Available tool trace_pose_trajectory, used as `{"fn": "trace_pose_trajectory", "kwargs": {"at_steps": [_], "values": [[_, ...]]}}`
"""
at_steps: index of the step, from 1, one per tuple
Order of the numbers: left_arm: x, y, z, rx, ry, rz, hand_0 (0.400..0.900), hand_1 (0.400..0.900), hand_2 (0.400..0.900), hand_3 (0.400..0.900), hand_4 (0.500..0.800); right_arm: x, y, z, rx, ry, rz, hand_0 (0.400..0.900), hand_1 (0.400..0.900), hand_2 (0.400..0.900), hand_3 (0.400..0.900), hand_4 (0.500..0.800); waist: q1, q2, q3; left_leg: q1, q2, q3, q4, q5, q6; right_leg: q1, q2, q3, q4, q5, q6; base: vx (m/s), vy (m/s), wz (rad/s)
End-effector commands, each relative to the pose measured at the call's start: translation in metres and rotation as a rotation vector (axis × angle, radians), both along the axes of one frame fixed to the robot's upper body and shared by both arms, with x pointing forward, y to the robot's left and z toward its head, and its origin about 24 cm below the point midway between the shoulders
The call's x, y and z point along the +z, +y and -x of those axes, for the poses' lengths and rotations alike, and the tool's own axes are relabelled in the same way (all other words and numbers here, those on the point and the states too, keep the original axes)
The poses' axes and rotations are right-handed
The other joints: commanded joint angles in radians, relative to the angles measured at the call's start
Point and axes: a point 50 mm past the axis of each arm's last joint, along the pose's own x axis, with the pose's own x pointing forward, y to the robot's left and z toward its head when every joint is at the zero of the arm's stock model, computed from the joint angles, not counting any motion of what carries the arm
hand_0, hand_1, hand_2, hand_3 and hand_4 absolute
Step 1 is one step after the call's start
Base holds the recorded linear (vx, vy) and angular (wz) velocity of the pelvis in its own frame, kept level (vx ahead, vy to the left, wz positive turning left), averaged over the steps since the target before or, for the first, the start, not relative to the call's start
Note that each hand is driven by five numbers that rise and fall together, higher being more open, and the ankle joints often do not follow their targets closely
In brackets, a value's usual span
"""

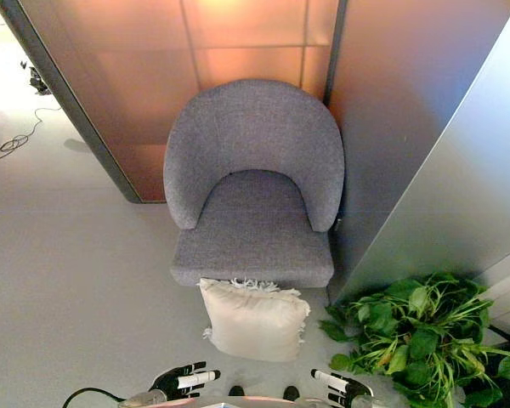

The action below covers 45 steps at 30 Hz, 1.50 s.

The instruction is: Pick up the pillow and put it on the sofa.

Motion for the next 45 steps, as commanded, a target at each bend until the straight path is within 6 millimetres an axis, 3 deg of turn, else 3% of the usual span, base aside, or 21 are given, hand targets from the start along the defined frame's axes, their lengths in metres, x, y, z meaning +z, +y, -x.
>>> {"fn": "trace_pose_trajectory", "kwargs": {"at_steps": [1, 6, 11, 16, 19, 24, 25, 30, 36, 45], "values": [[0.004, 0.001, -0.019, 0.022, -0.052, 0.005, 0.9, 0.9, 0.9, 0.9, 0.8, 0.007, -0.013, -0.021, 0.036, -0.049, 0.041, 0.9, 0.9, 0.9, 0.9, 0.8, 0.012, -0.02, -0.011, -0.024, -0.035, -0.073, 0.003, -0.032, 0.005, -0.002, -0.049, -0.023, 0.053, -0.038, 0.082, 0.0, 0.0, 0.0], [0.004, 0.001, -0.017, 0.038, -0.043, -0.015, 0.9, 0.9, 0.9, 0.9, 0.8, 0.009, -0.013, -0.028, 0.099, -0.109, 0.074, 0.9, 0.9, 0.9, 0.9, 0.8, 0.017, -0.021, -0.006, -0.025, -0.036, -0.077, 0.006, -0.033, 0.005, -0.002, -0.05, -0.026, 0.056, -0.038, 0.083, 0.0, -0.002, 0.01], [0.002, 0.0, -0.012, 0.024, -0.037, -0.054, 0.9, 0.9, 0.9, 0.9, 0.8, 0.017, -0.008, -0.048, 0.364, -0.231, 0.199, 0.9, 0.9, 0.9, 0.9, 0.8, 0.022, -0.028, 0.004, -0.035, -0.037, -0.08, 0.006, -0.029, 0.005, -0.01, -0.052, -0.033, 0.057, -0.036, 0.084, 0.03, -0.012, 0.08], [0.003, 0.007, -0.01, 0.028, -0.037, -0.098, 0.9, 0.9, 0.9, 0.9, 0.8, 0.033, -0.005, -0.078, 0.65, -0.375, 0.43, 0.9, 0.9, 0.9, 0.9, 0.8, 0.037, -0.04, 0.031, -0.064, -0.04, -0.086, 0.012, -0.023, 0.006, -0.033, -0.056, -0.038, 0.064, -0.031, 0.089, 0.05, -0.025, 0.12], [0.007, 0.011, -0.02, 0.028, -0.075, -0.103, 0.9, 0.9, 0.9, 0.9, 0.8, 0.05, -0.001, -0.107, 0.773, -0.502, 0.592, 0.9, 0.9, 0.9, 0.9, 0.8, 0.049, -0.046, 0.083, -0.116, -0.041, -0.084, 0.024, -0.015, 0.009, -0.083, -0.061, -0.038, 0.078, -0.025, 0.09, -0.07, -0.059, 0.2], [0.02, 0.021, -0.05, 0.055, -0.189, -0.11, 0.9, 0.9, 0.9, 0.9, 0.8, 0.101, 0.008, -0.172, 0.846, -0.768, 0.869, 0.9, 0.9, 0.9, 0.9, 0.8, 0.062, -0.046, 0.219, -0.252, -0.04, -0.075, 0.069, 0.002, 0.018, -0.226, -0.062, -0.036, 0.133, -0.01, 0.086, -0.14, -0.05, 0.19], [0.021, 0.021, -0.051, 0.059, -0.196, -0.11, 0.9, 0.9, 0.9, 0.9, 0.8, 0.104, 0.008, -0.176, 0.846, -0.782, 0.885, 0.9, 0.9, 0.9, 0.9, 0.8, 0.062, -0.045, 0.225, -0.261, -0.04, -0.074, 0.073, 0.002, 0.018, -0.235, -0.062, -0.035, 0.137, -0.01, 0.086, -0.07, -0.035, 0.14], [0.028, 0.024, -0.061, 0.078, -0.254, -0.02, 0.9, 0.9, 0.9, 0.9, 0.8, 0.167, 0.016, -0.226, 0.841, -1.02, 1.063, 0.9, 0.9, 0.9, 0.9, 0.8, 0.063, -0.043, 0.337, -0.435, -0.049, -0.075, 0.192, 0.003, 0.017, -0.4, -0.064, -0.036, 0.233, -0.005, 0.073, -0.08, -0.018, 0.12], [0.042, 0.019, -0.083, 0.048, -0.377, 0.05, 0.9, 0.9, 0.9, 0.9, 0.8, 0.231, 0.018, -0.258, 0.798, -1.21, 1.176, 0.9, 0.9, 0.9, 0.9, 0.8, 0.059, -0.036, 0.409, -0.649, -0.067, -0.089, 0.299, 0.011, 0.016, -0.62, -0.067, -0.04, 0.346, -0.002, 0.068, -0.09, 0.009, 0.13], [0.066, -0.013, -0.11, 0.006, -0.575, 0.22, 0.9, 0.9, 0.9, 0.9, 0.8, 0.294, 0.008, -0.28, 0.717, -1.357, 1.295, 0.9, 0.9, 0.9, 0.9, 0.8, 0.07, 0.022, 0.409, -0.959, -0.081, -0.116, 0.425, 0.013, 0.02, -0.941, -0.087, -0.033, 0.454, 0.009, 0.059, -0.04, 0.019, 0.16]]}}
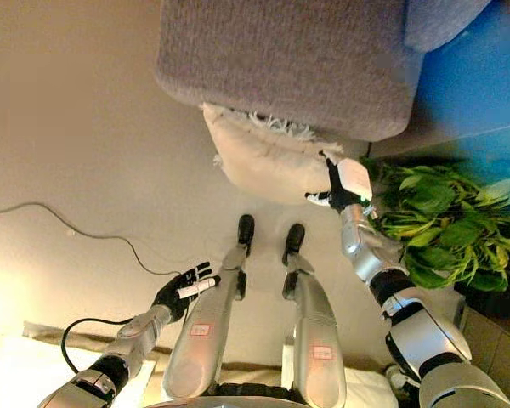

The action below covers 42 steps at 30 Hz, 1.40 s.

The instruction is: Pick up the pillow and put it on the sofa.

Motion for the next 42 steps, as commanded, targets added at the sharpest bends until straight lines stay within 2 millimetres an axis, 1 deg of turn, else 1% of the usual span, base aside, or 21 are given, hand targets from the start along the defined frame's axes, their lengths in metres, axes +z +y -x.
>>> {"fn": "trace_pose_trajectory", "kwargs": {"at_steps": [1, 3, 7, 11, 12, 13, 14, 20, 21, 24, 29, 35, 38, 42], "values": [[-0.012, -0.017, 0.028, -0.056, 0.019, 0.083, 0.9, 0.9, 0.9, 0.9, 0.8, 0.041, -0.01, 0.0, 0.024, -0.179, 0.041, 0.9, 0.9, 0.9, 0.9, 0.8, 0.015, 0.051, 0.007, -0.119, -0.029, -0.012, 0.125, -0.064, 0.005, -0.092, -0.002, 0.052, 0.002, 0.046, 0.069, -0.01, 0.023, 0.17], [-0.006, -0.024, 0.026, -0.059, -0.029, 0.132, 0.9, 0.9, 0.9, 0.9, 0.8, 0.056, -0.006, -0.004, 0.045, -0.217, 0.061, 0.9, 0.9, 0.9, 0.9, 0.8, 0.023, 0.069, 0.007, -0.192, -0.03, -0.018, 0.16, -0.063, 0.004, -0.163, -0.01, 0.058, 0.045, 0.039, 0.062, 0.0, 0.017, 0.15], [0.001, -0.028, 0.024, -0.061, -0.071, 0.184, 0.9, 0.9, 0.9, 0.9, 0.8, 0.07, 0.001, -0.009, 0.069, -0.251, 0.115, 0.9, 0.9, 0.9, 0.9, 0.8, 0.035, 0.093, 0.007, -0.299, -0.031, -0.022, 0.21, -0.057, 0.001, -0.265, -0.013, 0.077, 0.113, 0.027, 0.051, 0.01, 0.022, 0.11], [0.002, -0.032, 0.024, -0.073, -0.098, 0.207, 0.9, 0.9, 0.9, 0.9, 0.8, 0.079, 0.001, -0.022, 0.031, -0.236, 0.151, 0.9, 0.9, 0.9, 0.9, 0.8, 0.056, 0.121, 0.007, -0.402, -0.029, -0.015, 0.277, -0.057, -0.002, -0.362, -0.013, 0.093, 0.212, -0.002, 0.036, 0.0, 0.014, 0.13], [0.002, -0.033, 0.023, -0.075, -0.103, 0.211, 0.9, 0.9, 0.9, 0.9, 0.8, 0.081, 0.001, -0.024, 0.021, -0.232, 0.16, 0.865, 0.865, 0.865, 0.865, 0.779, 0.059, 0.126, 0.007, -0.416, -0.029, -0.015, 0.287, -0.059, -0.003, -0.377, -0.014, 0.094, 0.228, -0.008, 0.034, 0.08, -0.01, 0.12], [0.0, -0.034, 0.026, -0.08, -0.1, 0.215, 0.9, 0.9, 0.9, 0.9, 0.8, 0.08, 0.001, -0.026, 0.012, -0.225, 0.158, 0.718, 0.718, 0.718, 0.718, 0.691, 0.061, 0.13, 0.007, -0.407, -0.031, -0.016, 0.311, -0.099, -0.007, -0.371, -0.014, 0.105, 0.259, -0.048, 0.04, 0.09, 0.005, 0.07], [0.0, -0.036, 0.026, -0.088, -0.107, 0.22, 0.9, 0.9, 0.9, 0.9, 0.8, 0.082, 0.001, -0.028, 0.005, -0.228, 0.156, 0.4, 0.4, 0.4, 0.4, 0.5, 0.063, 0.135, 0.007, -0.416, -0.034, -0.017, 0.316, -0.101, -0.008, -0.379, -0.013, 0.106, 0.265, -0.052, 0.039, 0.08, 0.02, 0.05], [0.001, -0.046, 0.026, -0.115, -0.127, 0.232, 0.9, 0.9, 0.9, 0.9, 0.8, 0.1, 0.005, -0.036, -0.006, -0.246, 0.169, 0.4, 0.4, 0.4, 0.4, 0.5, 0.076, 0.151, 0.007, -0.412, -0.041, -0.023, 0.297, -0.097, -0.013, -0.372, -0.014, 0.097, 0.251, -0.057, 0.041, -0.02, 0.02, -0.04], [0.004, -0.048, 0.022, -0.115, -0.146, 0.236, 0.9, 0.9, 0.9, 0.9, 0.8, 0.109, 0.005, -0.038, -0.005, -0.267, 0.167, 0.4, 0.4, 0.4, 0.4, 0.5, 0.08, 0.154, 0.007, -0.426, -0.038, -0.023, 0.27, -0.055, -0.011, -0.381, -0.012, 0.086, 0.219, -0.02, 0.034, -0.09, 0.056, -0.13], [0.005, -0.05, 0.023, -0.112, -0.157, 0.242, 0.9, 0.9, 0.9, 0.9, 0.8, 0.114, 0.006, -0.038, -0.001, -0.278, 0.161, 0.4, 0.4, 0.4, 0.4, 0.5, 0.081, 0.155, 0.007, -0.416, -0.037, -0.024, 0.254, -0.052, -0.015, -0.367, -0.009, 0.08, 0.199, -0.018, 0.036, -0.04, 0.039, -0.1], [0.006, -0.051, 0.022, -0.108, -0.168, 0.245, 0.9, 0.9, 0.9, 0.9, 0.8, 0.115, 0.004, -0.038, -0.003, -0.284, 0.166, 0.4, 0.4, 0.4, 0.4, 0.5, 0.08, 0.154, 0.007, -0.393, -0.037, -0.025, 0.227, -0.046, -0.016, -0.338, -0.003, 0.068, 0.162, -0.012, 0.039, -0.01, 0.021, -0.08], [0.005, -0.046, 0.024, -0.095, -0.171, 0.232, 0.9, 0.9, 0.9, 0.9, 0.8, 0.119, 0.004, -0.036, 0.023, -0.31, 0.169, 0.4, 0.4, 0.4, 0.4, 0.5, 0.076, 0.145, 0.007, -0.343, -0.035, -0.03, 0.19, -0.042, -0.02, -0.286, 0.009, 0.06, 0.11, 0.0, 0.042, -0.01, 0.014, -0.06], [0.005, -0.042, 0.025, -0.086, -0.166, 0.214, 0.9, 0.9, 0.9, 0.9, 0.8, 0.117, 0.009, -0.032, 0.064, -0.33, 0.179, 0.4, 0.4, 0.4, 0.4, 0.5, 0.069, 0.131, 0.007, -0.292, -0.033, -0.032, 0.166, -0.042, -0.019, -0.236, 0.02, 0.06, 0.078, 0.007, 0.046, 0.01, 0.012, -0.11], [0.005, -0.032, 0.027, -0.06, -0.153, 0.183, 0.9, 0.9, 0.9, 0.9, 0.8, 0.111, 0.015, -0.021, 0.143, -0.363, 0.206, 0.4, 0.4, 0.4, 0.4, 0.5, 0.059, 0.095, 0.007, -0.174, -0.027, -0.022, 0.119, -0.041, -0.018, -0.117, 0.029, 0.054, 0.022, 0.014, 0.062, -0.01, 0.005, -0.15]]}}
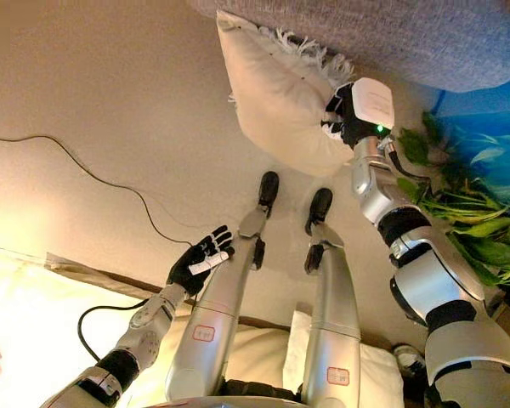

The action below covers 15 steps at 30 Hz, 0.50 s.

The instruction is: Pick up the pillow and put it on the sofa.

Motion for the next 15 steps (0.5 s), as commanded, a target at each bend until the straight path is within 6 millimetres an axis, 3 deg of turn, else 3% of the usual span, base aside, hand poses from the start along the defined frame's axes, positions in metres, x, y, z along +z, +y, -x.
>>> {"fn": "trace_pose_trajectory", "kwargs": {"at_steps": [1, 10, 15], "values": [[-0.022, -0.001, 0.04, -0.006, 0.089, -0.003, 0.9, 0.9, 0.9, 0.9, 0.8, 0.033, 0.012, 0.013, 0.176, -0.196, 0.062, 0.4, 0.4, 0.4, 0.4, 0.5, -0.025, 0.037, 0.004, 0.088, -0.006, -0.002, -0.045, -0.028, -0.011, 0.144, 0.014, -0.022, -0.142, 0.045, 0.067, -0.02, -0.026, -0.13], [-0.028, 0.027, 0.036, 0.034, 0.188, -0.124, 0.9, 0.9, 0.9, 0.9, 0.8, 0.032, 0.025, 0.036, 0.296, -0.258, 0.042, 0.4, 0.4, 0.4, 0.4, 0.5, -0.025, -0.065, 0.003, 0.427, 0.011, 0.001, -0.176, -0.043, -0.019, 0.483, 0.007, -0.054, -0.252, 0.05, 0.1, 0.01, -0.084, -0.04], [-0.044, 0.044, 0.054, 0.061, 0.321, -0.187, 0.9, 0.9, 0.9, 0.9, 0.8, 0.029, 0.02, 0.053, 0.345, -0.234, 0.052, 0.4, 0.4, 0.4, 0.4, 0.5, -0.026, -0.118, -0.11, 0.591, 0.03, -0.004, -0.264, -0.055, -0.024, 0.65, 0.002, -0.064, -0.336, 0.046, 0.118, 0.11, -0.073, 0.01]]}}
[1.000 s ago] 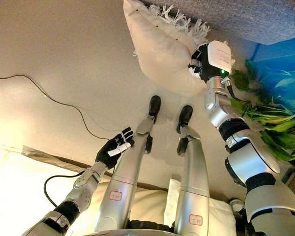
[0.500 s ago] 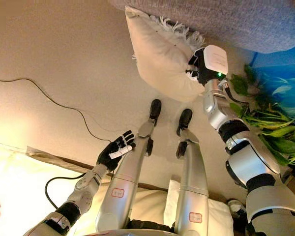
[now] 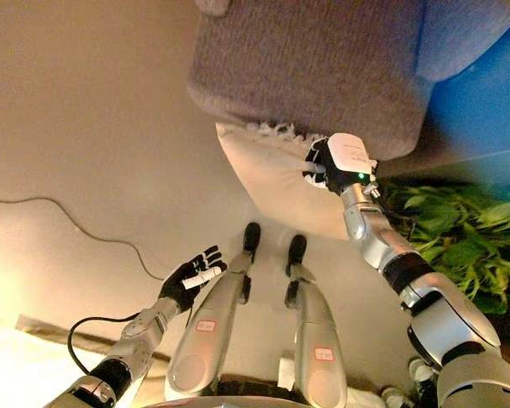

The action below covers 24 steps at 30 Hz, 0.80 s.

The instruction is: Pick up the pillow and put it on the sofa.

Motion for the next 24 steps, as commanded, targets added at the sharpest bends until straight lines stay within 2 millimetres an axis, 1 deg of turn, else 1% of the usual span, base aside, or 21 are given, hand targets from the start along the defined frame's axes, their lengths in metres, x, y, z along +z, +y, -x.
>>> {"fn": "trace_pose_trajectory", "kwargs": {"at_steps": [1, 3, 4, 6, 8, 9, 11, 14, 15, 18, 20, 21, 22, 24], "values": [[-0.023, 0.018, 0.04, 0.005, 0.151, -0.072, 0.9, 0.9, 0.9, 0.9, 0.8, 0.085, 0.012, 0.012, 0.187, -0.323, -0.079, 0.4, 0.4, 0.4, 0.4, 0.5, 0.007, -0.042, -0.132, 0.089, 0.011, -0.009, -0.045, -0.071, -0.044, 0.117, -0.03, -0.064, -0.038, -0.017, 0.085, 0.18, -0.049, 0.05], [-0.031, 0.024, 0.053, 0.019, 0.203, -0.092, 0.9, 0.9, 0.9, 0.9, 0.8, 0.086, 0.007, 0.021, 0.206, -0.311, -0.061, 0.4, 0.4, 0.4, 0.4, 0.5, 0.003, -0.06, -0.192, 0.165, 0.019, -0.007, -0.092, -0.074, -0.05, 0.194, -0.029, -0.065, -0.082, -0.017, 0.091, 0.18, -0.036, 0.03], [-0.034, 0.025, 0.057, 0.022, 0.224, -0.096, 0.9, 0.9, 0.9, 0.9, 0.8, 0.087, 0.006, 0.023, 0.208, -0.299, -0.061, 0.4, 0.4, 0.4, 0.4, 0.5, 0.003, -0.064, -0.209, 0.189, 0.021, -0.006, -0.103, -0.074, -0.051, 0.222, -0.029, -0.067, -0.096, -0.017, 0.091, 0.19, -0.021, 0.03], [-0.041, 0.026, 0.068, 0.037, 0.273, -0.099, 0.9, 0.9, 0.9, 0.9, 0.8, 0.094, -0.001, 0.029, 0.207, -0.278, -0.054, 0.4, 0.4, 0.4, 0.4, 0.5, 0.003, -0.073, -0.26, 0.262, 0.026, -0.005, -0.132, -0.081, -0.057, 0.297, -0.028, -0.07, -0.129, -0.025, 0.09, 0.21, 0.007, 0.03], [-0.046, 0.026, 0.077, 0.042, 0.318, -0.095, 0.9, 0.9, 0.9, 0.9, 0.8, 0.098, -0.004, 0.031, 0.208, -0.261, -0.037, 0.4, 0.4, 0.4, 0.4, 0.5, 0.003, -0.079, -0.305, 0.295, 0.025, -0.006, -0.143, -0.081, -0.059, 0.334, -0.027, -0.073, -0.148, -0.022, 0.088, 0.22, 0.043, 0.04], [-0.051, 0.025, 0.086, 0.041, 0.362, -0.094, 0.9, 0.9, 0.9, 0.9, 0.8, 0.105, -0.007, 0.033, 0.208, -0.251, -0.021, 0.4, 0.4, 0.4, 0.4, 0.5, 0.006, -0.083, -0.345, 0.327, 0.026, -0.007, -0.152, -0.085, -0.061, 0.364, -0.026, -0.078, -0.16, -0.025, 0.085, 0.23, 0.045, 0.03], [-0.056, 0.025, 0.094, 0.043, 0.4, -0.093, 0.9, 0.9, 0.9, 0.9, 0.8, 0.112, -0.009, 0.033, 0.204, -0.246, -0.003, 0.4, 0.4, 0.4, 0.4, 0.5, 0.008, -0.087, -0.373, 0.354, 0.027, -0.009, -0.162, -0.087, -0.062, 0.392, -0.025, -0.08, -0.169, -0.027, 0.082, 0.21, 0.038, 0.04], [-0.062, 0.026, 0.106, 0.041, 0.469, -0.095, 0.9, 0.9, 0.9, 0.9, 0.8, 0.132, -0.014, 0.03, 0.186, -0.246, 0.015, 0.4, 0.4, 0.4, 0.4, 0.5, 0.017, -0.096, -0.421, 0.394, 0.032, -0.01, -0.171, -0.092, -0.066, 0.436, -0.024, -0.09, -0.179, -0.037, 0.076, 0.17, 0.031, 0.06], [-0.064, 0.027, 0.11, 0.037, 0.496, -0.096, 0.9, 0.9, 0.9, 0.9, 0.8, 0.145, -0.016, 0.027, 0.177, -0.262, 0.03, 0.4, 0.4, 0.4, 0.4, 0.5, 0.022, -0.099, -0.437, 0.409, 0.033, -0.013, -0.175, -0.093, -0.068, 0.453, -0.024, -0.096, -0.182, -0.041, 0.074, 0.11, 0.033, 0.1], [-0.067, 0.028, 0.117, 0.032, 0.533, -0.096, 0.9, 0.9, 0.9, 0.9, 0.8, 0.163, -0.017, 0.022, 0.163, -0.288, 0.037, 0.4, 0.4, 0.4, 0.4, 0.5, 0.032, -0.101, -0.457, 0.434, 0.033, -0.023, -0.184, -0.095, -0.071, 0.482, -0.026, -0.107, -0.187, -0.05, 0.071, 0.07, 0.038, 0.1], [-0.069, 0.029, 0.12, 0.033, 0.555, -0.098, 0.9, 0.9, 0.9, 0.9, 0.8, 0.175, -0.018, 0.018, 0.147, -0.294, 0.049, 0.4, 0.4, 0.4, 0.4, 0.5, 0.04, -0.102, -0.467, 0.446, 0.032, -0.031, -0.187, -0.096, -0.073, 0.497, -0.028, -0.114, -0.191, -0.054, 0.069, 0.04, 0.048, 0.12], [-0.069, 0.03, 0.121, 0.032, 0.568, -0.098, 0.9, 0.9, 0.9, 0.9, 0.8, 0.181, -0.018, 0.012, 0.127, -0.289, 0.061, 0.4, 0.4, 0.4, 0.4, 0.5, 0.05, -0.104, -0.473, 0.452, 0.03, -0.037, -0.187, -0.096, -0.075, 0.508, -0.03, -0.121, -0.193, -0.056, 0.068, 0.04, 0.052, 0.12], [-0.069, 0.029, 0.122, 0.033, 0.571, -0.097, 0.9, 0.9, 0.9, 0.9, 0.8, 0.183, -0.018, 0.009, 0.122, -0.288, 0.062, 0.4, 0.4, 0.4, 0.4, 0.5, 0.051, -0.103, -0.475, 0.456, 0.03, -0.04, -0.188, -0.096, -0.076, 0.513, -0.031, -0.124, -0.194, -0.057, 0.068, 0.04, 0.044, 0.14], [-0.069, 0.03, 0.121, 0.034, 0.578, -0.1, 0.9, 0.9, 0.9, 0.9, 0.8, 0.195, -0.02, 0.001, 0.087, -0.287, 0.06, 0.4, 0.4, 0.4, 0.4, 0.5, 0.067, -0.107, -0.479, 0.461, 0.029, -0.048, -0.186, -0.094, -0.079, 0.526, -0.034, -0.139, -0.199, -0.056, 0.066, 0.03, 0.024, 0.17]]}}
